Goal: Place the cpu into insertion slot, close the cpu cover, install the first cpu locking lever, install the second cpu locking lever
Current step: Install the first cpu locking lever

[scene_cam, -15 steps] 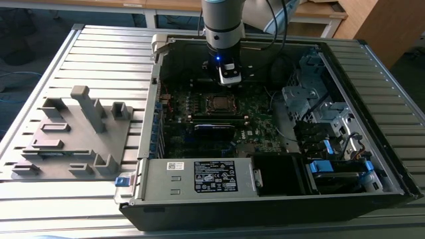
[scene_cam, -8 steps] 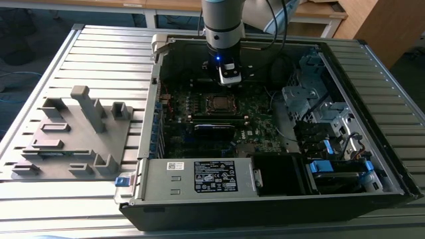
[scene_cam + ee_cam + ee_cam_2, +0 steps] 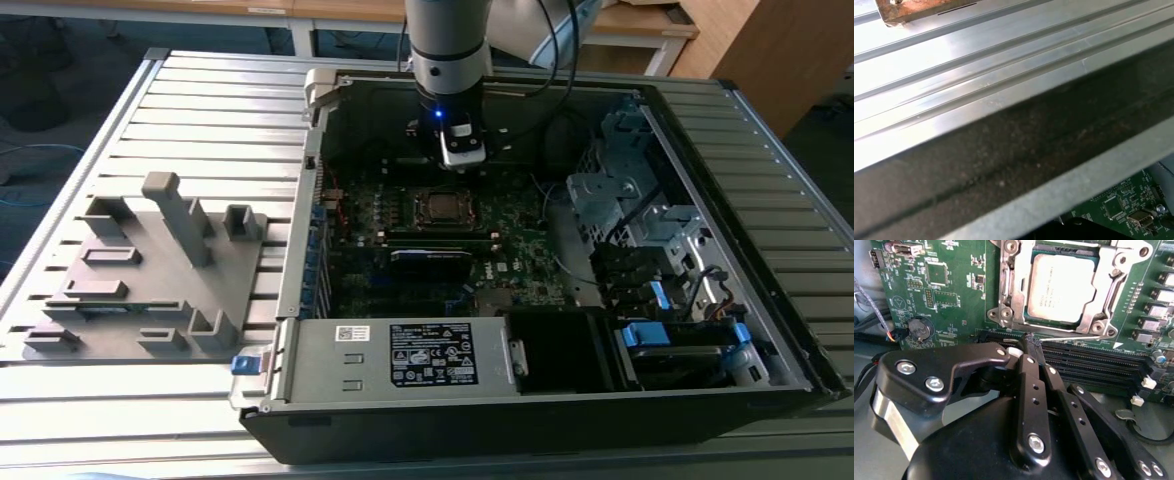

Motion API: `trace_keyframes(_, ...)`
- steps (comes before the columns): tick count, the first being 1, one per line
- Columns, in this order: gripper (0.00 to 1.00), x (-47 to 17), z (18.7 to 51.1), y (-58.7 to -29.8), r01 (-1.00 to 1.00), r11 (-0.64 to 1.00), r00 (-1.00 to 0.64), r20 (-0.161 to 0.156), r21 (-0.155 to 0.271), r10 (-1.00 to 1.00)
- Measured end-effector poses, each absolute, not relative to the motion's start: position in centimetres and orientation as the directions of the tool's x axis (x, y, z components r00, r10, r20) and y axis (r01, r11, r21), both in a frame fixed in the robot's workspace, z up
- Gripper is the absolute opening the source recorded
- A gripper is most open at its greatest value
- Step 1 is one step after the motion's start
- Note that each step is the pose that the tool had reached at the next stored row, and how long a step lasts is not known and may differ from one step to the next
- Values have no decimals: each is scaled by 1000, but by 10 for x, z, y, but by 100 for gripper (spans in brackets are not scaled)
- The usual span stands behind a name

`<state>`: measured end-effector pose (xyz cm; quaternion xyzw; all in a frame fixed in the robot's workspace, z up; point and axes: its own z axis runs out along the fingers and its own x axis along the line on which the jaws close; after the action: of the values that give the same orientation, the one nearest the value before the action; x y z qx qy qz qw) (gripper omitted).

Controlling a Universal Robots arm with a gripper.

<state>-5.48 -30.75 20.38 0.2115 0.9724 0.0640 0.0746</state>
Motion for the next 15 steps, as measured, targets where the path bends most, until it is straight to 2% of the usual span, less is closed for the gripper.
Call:
trace_keyframes(4,11,-56,203,-308,400,901,-898,-125,170,422)
trace_keyframes(15,11,-59,201,-307,400,901,-897,-127,171,422)
